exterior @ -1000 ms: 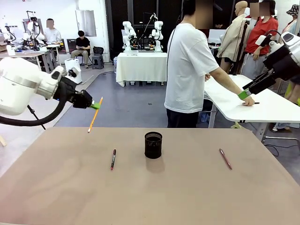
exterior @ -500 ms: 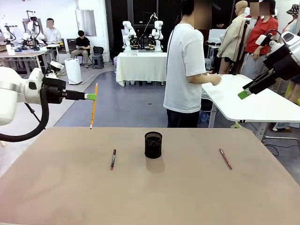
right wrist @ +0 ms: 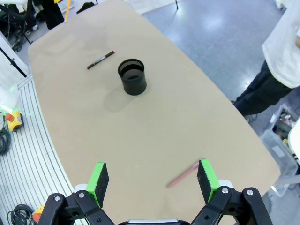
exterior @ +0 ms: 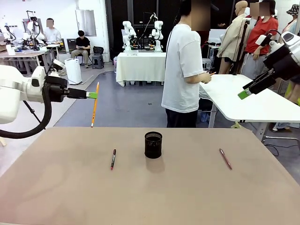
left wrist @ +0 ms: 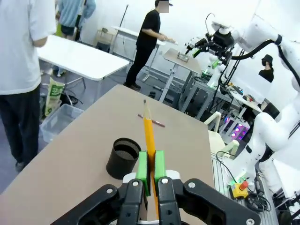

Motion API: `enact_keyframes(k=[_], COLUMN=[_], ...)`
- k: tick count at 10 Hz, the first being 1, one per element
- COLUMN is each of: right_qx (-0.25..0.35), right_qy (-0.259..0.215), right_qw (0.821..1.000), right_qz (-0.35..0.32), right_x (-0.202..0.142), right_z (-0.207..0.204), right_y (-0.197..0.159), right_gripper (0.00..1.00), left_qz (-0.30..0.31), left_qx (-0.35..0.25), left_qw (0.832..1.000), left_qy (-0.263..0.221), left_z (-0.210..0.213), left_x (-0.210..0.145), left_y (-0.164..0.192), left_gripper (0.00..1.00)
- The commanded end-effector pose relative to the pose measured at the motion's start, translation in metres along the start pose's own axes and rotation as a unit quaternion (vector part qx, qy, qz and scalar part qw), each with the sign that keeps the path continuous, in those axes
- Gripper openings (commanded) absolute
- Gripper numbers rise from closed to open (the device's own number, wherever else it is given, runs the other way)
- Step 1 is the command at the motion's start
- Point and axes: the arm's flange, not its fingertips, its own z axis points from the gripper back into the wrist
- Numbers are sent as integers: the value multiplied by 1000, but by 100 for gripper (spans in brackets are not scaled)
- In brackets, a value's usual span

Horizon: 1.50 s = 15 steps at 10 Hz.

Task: Place the pens into the pen holder.
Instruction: Pick up a writing instrument from the table and place it into the Pen holder.

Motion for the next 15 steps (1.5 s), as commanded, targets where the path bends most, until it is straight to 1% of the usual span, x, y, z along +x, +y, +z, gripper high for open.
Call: enact_keyframes(k=[1, 3, 4, 5, 7, 9, 10, 11, 12, 13, 15], right_qx=[1, 1, 1, 1, 1, 1, 1, 1, 1, 1, 1], right_qy=[-1, -1, -1, -1, -1, -1, -1, -1, -1, -1, -1], right_qw=[1000, 1000, 1000, 1000, 1000, 1000, 1000, 1000, 1000, 1000, 1000], right_qz=[0, 0, 0, 0, 0, 0, 0, 0, 0, 0, 0], right_x=[0, 0, 0, 0, 0, 0, 0, 0, 0, 0, 0], right_z=[0, 0, 0, 0, 0, 0, 0, 0, 0, 0, 0], right_y=[0, 0, 0, 0, 0, 0, 0, 0, 0, 0, 0], right_gripper=[100, 100, 100, 100, 100, 100, 100, 100, 100, 100, 100], left_qz=[-50, -86, -90, -93, -162, -187, -208, -230, -265, -280, -264], left_qx=[-36, -76, -97, -141, -169, -205, -225, -223, -224, -241, -256], left_qw=[997, 992, 990, 983, 970, 959, 949, 944, 933, 925, 925], left_qy=[-51, -55, -56, -68, -70, -67, -70, -81, -91, -89, -96], left_z=[-17, -47, -59, -72, -109, -145, -160, -177, -194, -209, -226], left_x=[-9, -9, -5, 0, 4, 0, -2, -8, -14, -19, -25], left_y=[1, 5, 6, 4, 8, 15, 21, 25, 37, 39, 43], left_gripper=[0, 0, 0, 0, 0, 0, 0, 0, 0, 0, 0])
